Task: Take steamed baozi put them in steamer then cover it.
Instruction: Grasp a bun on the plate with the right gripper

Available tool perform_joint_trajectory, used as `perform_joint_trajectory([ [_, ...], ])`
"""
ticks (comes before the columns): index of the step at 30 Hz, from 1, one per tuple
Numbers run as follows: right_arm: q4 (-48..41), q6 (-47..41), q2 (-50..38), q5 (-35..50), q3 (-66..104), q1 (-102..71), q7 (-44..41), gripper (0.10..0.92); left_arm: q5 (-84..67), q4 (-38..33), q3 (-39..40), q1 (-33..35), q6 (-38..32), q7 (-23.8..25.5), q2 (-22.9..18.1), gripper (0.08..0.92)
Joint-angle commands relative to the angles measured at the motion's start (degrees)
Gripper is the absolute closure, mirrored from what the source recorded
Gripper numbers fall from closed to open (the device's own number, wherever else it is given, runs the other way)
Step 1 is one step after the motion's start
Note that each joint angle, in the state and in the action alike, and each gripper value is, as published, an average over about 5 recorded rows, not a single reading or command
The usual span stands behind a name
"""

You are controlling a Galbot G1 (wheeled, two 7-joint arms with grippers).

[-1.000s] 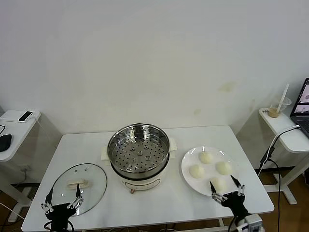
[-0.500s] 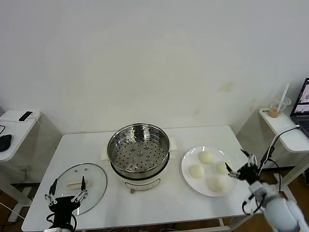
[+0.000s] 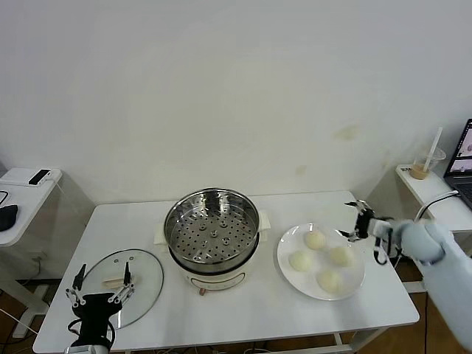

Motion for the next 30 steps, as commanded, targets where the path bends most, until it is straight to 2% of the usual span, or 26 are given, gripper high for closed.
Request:
perform_joint_trajectory([
  [1, -10.70, -1.03, -0.34, 3.66, -27.19, 22.59, -14.80, 0.203, 0.96, -0.51, -0.32, -0.47, 0.18, 0.63, -0.19, 0.177],
  [10, -16.73, -2.67, 6.90, 3.34, -31.67, 23.83, -14.57, 0.203, 0.35, -0.64, -2.21, -0.98, 0.24, 1.28, -0.12, 0.177],
  [30, -26.78, -1.64, 15.22, -4.09, -28.45, 21.52, -10.97, 0.203, 1.98, -0.50, -4.32, 0.32, -1.02, 1.43, -0.60, 0.177],
])
